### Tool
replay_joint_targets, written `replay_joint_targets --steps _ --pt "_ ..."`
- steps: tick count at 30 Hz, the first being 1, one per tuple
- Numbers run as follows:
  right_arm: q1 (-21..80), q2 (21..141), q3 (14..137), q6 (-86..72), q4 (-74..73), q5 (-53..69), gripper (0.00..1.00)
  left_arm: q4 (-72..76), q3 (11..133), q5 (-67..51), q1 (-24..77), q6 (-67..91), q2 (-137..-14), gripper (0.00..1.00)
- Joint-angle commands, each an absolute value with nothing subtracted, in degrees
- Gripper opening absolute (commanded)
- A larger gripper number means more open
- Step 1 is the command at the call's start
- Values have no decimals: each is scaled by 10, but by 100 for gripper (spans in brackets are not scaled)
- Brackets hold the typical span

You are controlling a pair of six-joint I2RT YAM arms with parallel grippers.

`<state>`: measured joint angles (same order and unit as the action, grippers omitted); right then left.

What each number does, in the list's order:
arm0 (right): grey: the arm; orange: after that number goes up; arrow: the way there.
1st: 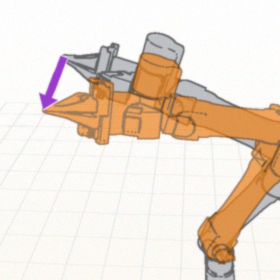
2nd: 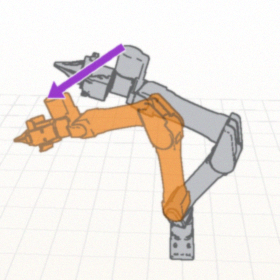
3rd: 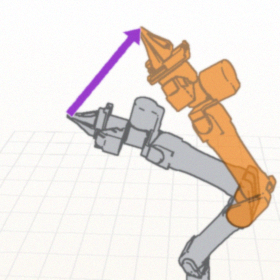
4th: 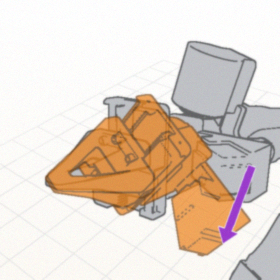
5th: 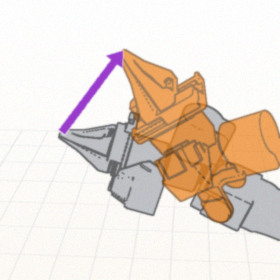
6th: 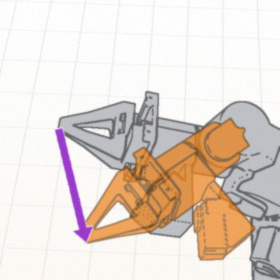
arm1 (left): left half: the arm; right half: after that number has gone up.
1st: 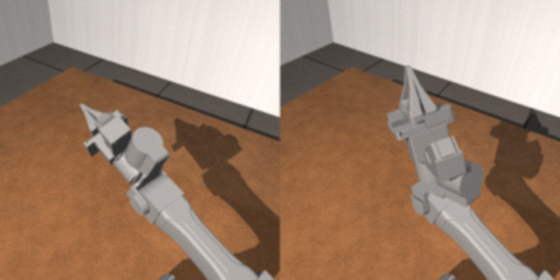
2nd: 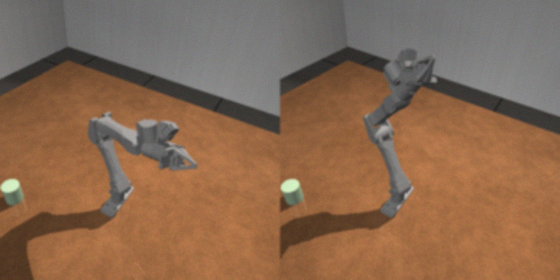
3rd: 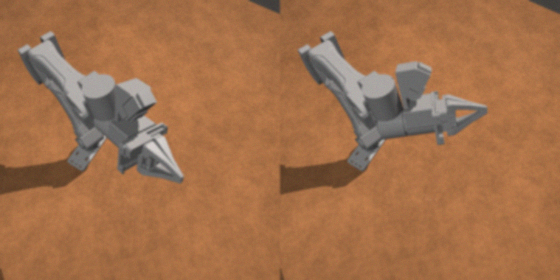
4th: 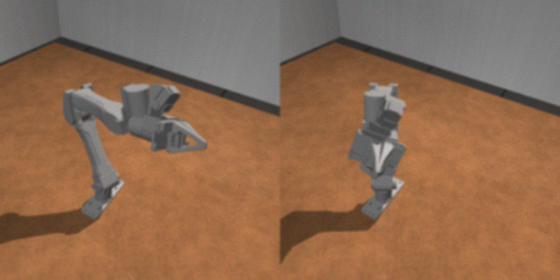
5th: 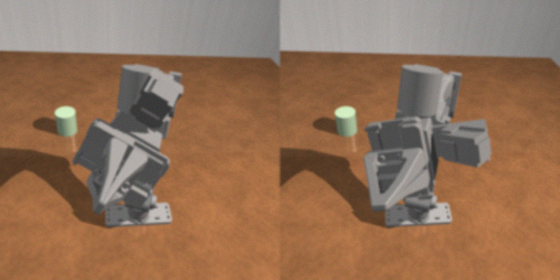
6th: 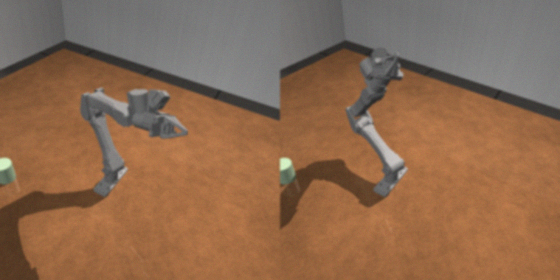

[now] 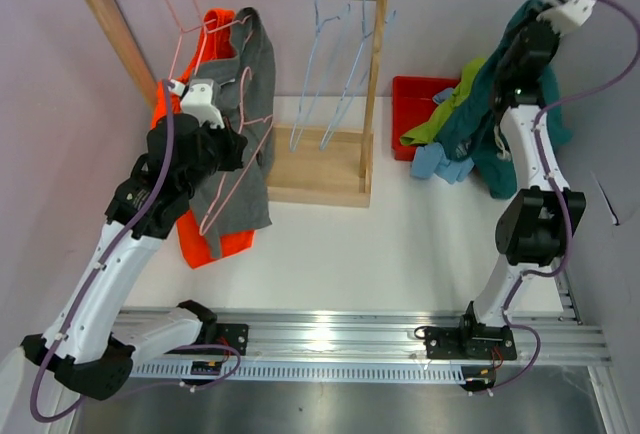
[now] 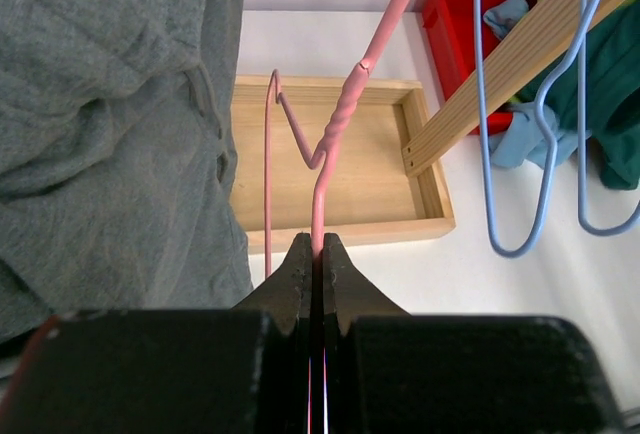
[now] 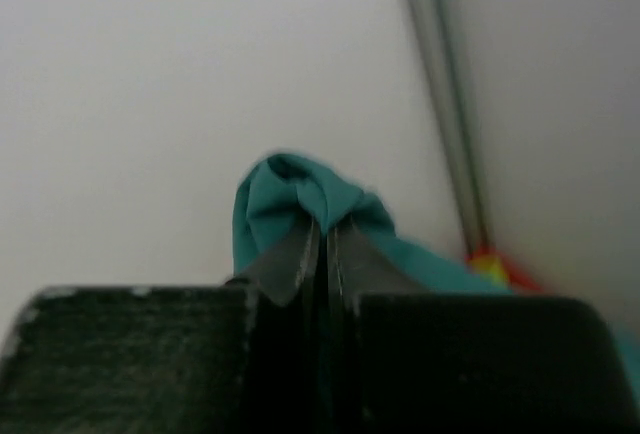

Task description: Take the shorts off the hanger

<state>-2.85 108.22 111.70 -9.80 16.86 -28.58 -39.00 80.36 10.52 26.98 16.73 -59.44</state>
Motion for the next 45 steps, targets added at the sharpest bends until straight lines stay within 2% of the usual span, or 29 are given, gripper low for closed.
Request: replay_joint_targets --steps 1,4,6,7,8,11,20,26,29,32,33,34,36,37,39,40,42,43,45 --pt "-22 1038 924 -211 246 -213 5 -356 827 97 272 176 -609 0" --pt "-40 1059 890 -287 145 -63 65 -371 886 105 272 164 -640 0" --pt "-42 1063 860 -308 131 -36 77 -384 910 108 272 157 -656 0" --pt "-40 1057 841 -315 135 -28 92 -390 951 109 272 156 -677 0" --pt "-38 1048 808 -324 136 -23 99 -400 964 106 272 154 -686 0" --pt "-29 999 754 -334 122 -23 99 -411 1029 106 272 149 -724 0" --pt "43 734 543 -291 130 -33 100 -436 1258 64 280 166 -862 0" --pt "86 603 429 -290 120 -25 99 -391 1325 50 298 164 -941 0" --pt "107 564 394 -292 104 -31 99 -401 1389 48 298 177 -1000 0" --pt "126 540 375 -290 88 -33 99 -393 1398 44 298 187 -1025 1" --pt "133 534 373 -288 86 -39 100 -390 1390 43 298 186 -1023 4" --pt "138 529 369 -286 84 -44 99 -386 1382 48 298 186 -1015 16" --pt "152 519 363 -275 83 -53 99 -387 1367 55 298 182 -1001 30" --pt "154 519 361 -272 82 -55 99 -387 1362 58 298 174 -982 49" --pt "157 518 362 -269 76 -56 99 -391 1342 83 298 163 -960 59" --pt "159 518 362 -268 73 -56 100 -398 1333 109 297 149 -937 68" --pt "162 513 360 -267 71 -56 99 -404 1325 135 294 121 -914 75" --pt "166 510 359 -266 70 -58 100 -406 1321 148 293 112 -901 83" --pt "170 504 354 -267 72 -61 99 -403 1297 171 270 97 -864 85"
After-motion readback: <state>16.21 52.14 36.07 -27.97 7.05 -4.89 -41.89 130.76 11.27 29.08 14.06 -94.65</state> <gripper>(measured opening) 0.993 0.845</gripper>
